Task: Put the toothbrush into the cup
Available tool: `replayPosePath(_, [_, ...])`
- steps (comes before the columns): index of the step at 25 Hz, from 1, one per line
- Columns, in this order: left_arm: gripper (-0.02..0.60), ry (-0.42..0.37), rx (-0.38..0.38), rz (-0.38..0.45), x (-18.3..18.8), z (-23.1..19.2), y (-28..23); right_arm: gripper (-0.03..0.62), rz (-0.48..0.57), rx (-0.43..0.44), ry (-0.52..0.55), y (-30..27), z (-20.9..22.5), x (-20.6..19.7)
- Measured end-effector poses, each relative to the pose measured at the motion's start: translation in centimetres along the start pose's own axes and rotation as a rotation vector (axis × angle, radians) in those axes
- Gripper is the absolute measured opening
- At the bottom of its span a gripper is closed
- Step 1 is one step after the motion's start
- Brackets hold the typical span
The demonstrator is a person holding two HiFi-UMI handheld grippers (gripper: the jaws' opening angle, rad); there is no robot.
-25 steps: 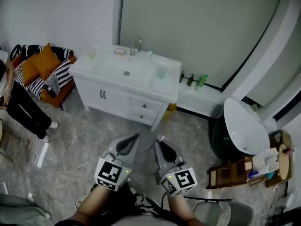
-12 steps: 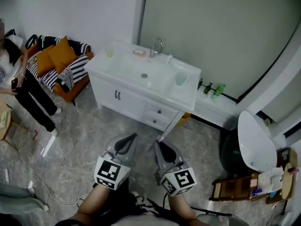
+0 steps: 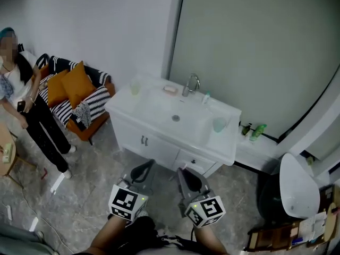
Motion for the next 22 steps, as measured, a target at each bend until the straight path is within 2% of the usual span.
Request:
replayPosePath(8, [0.000,-0.013,0.038,0.025,0.2,-11.5,-4.2,0.021,0.030,0.036,-0.009,-12.4,1.7,-0.7])
replayPosePath(16, [0.000,0.019,0.089,-0.013,-2.4,-18.4,-6.1,0.021,0.005,0.078,-0.026,-20.3,2.8,-3.2])
replayPosePath(22, [0.000,0.008,0.126,-0.011,-3.6,-24.1,-8.8,0.021,0.014,0.133,-0.033,-27.5,4.0,-4.7])
Point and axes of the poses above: the fingertips, and each gripper's own axes: y backward along the fingers, z to its right, x out of its top, the point moved 7 cm from there along y, backward along the fingers, and after that the axes turned 12 degrees about z, right-handed, at the moved point
